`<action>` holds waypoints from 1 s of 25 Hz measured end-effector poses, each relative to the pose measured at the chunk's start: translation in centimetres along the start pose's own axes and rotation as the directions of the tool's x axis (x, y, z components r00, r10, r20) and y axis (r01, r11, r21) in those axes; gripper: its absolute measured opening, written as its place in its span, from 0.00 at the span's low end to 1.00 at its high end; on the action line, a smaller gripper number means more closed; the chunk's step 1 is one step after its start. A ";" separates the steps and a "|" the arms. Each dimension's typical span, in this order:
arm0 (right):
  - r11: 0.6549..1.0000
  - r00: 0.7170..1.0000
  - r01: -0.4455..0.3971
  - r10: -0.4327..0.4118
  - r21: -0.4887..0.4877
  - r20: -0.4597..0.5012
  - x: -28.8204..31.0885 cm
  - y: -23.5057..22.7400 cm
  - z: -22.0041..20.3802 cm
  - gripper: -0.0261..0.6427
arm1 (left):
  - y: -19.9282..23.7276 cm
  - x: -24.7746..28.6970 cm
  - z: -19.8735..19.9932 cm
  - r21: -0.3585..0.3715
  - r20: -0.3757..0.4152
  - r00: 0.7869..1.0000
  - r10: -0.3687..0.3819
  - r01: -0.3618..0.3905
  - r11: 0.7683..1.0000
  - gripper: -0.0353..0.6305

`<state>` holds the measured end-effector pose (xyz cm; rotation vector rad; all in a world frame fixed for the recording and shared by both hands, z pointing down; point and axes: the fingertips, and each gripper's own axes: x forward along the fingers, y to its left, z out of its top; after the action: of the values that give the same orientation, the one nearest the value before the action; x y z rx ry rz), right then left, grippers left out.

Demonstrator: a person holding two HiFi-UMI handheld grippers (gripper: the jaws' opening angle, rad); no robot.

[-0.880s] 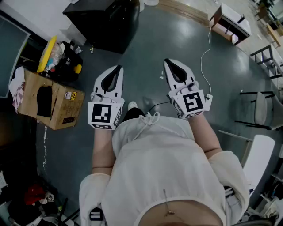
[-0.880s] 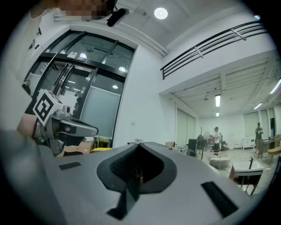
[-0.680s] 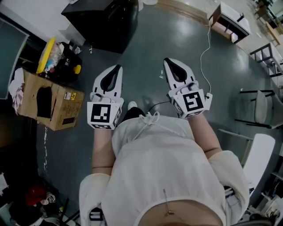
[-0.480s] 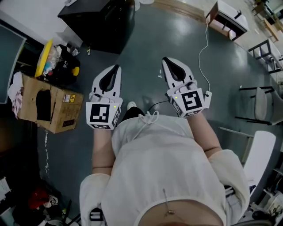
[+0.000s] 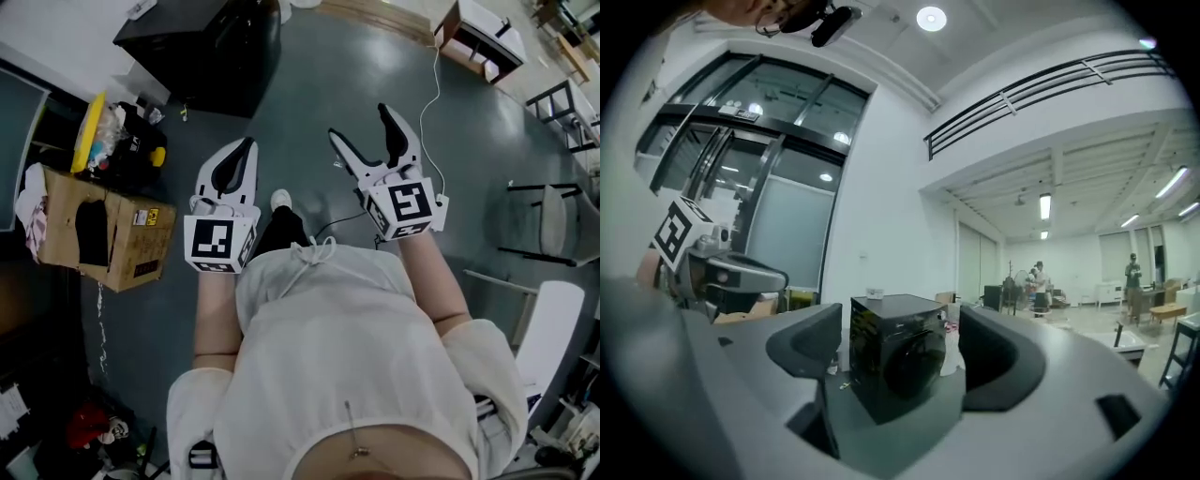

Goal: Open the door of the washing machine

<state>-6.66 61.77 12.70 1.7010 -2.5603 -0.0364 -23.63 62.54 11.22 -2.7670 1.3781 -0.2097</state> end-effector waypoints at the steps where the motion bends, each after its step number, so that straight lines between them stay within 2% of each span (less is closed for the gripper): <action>1: 1.000 1.000 0.008 -0.008 0.000 -0.002 0.7 -0.3 -0.1 0.61 | 0.6 0.4 -0.2 -0.001 -0.003 1.000 0.002 -0.002 1.000 0.09; 10: 1.000 0.994 -0.016 0.018 0.018 -0.104 12.5 -1.5 -3.4 0.61 | 9.3 7.8 -3.1 -0.040 -0.037 0.999 0.013 -0.014 0.999 0.09; 18: 0.999 0.978 -0.032 0.037 0.031 -0.203 29.3 -4.0 -5.9 0.60 | 21.8 19.2 -6.4 -0.097 -0.082 0.997 0.012 -0.020 0.995 0.09; 25: 0.995 0.951 -0.055 0.077 0.083 -0.300 43.5 -5.4 -9.6 0.58 | 32.3 27.7 -9.2 -0.122 -0.131 0.991 0.020 -0.036 0.992 0.09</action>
<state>-17.85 19.78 23.90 1.5045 -2.4119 0.3024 -33.96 21.15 19.94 -2.8788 1.5078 -0.3179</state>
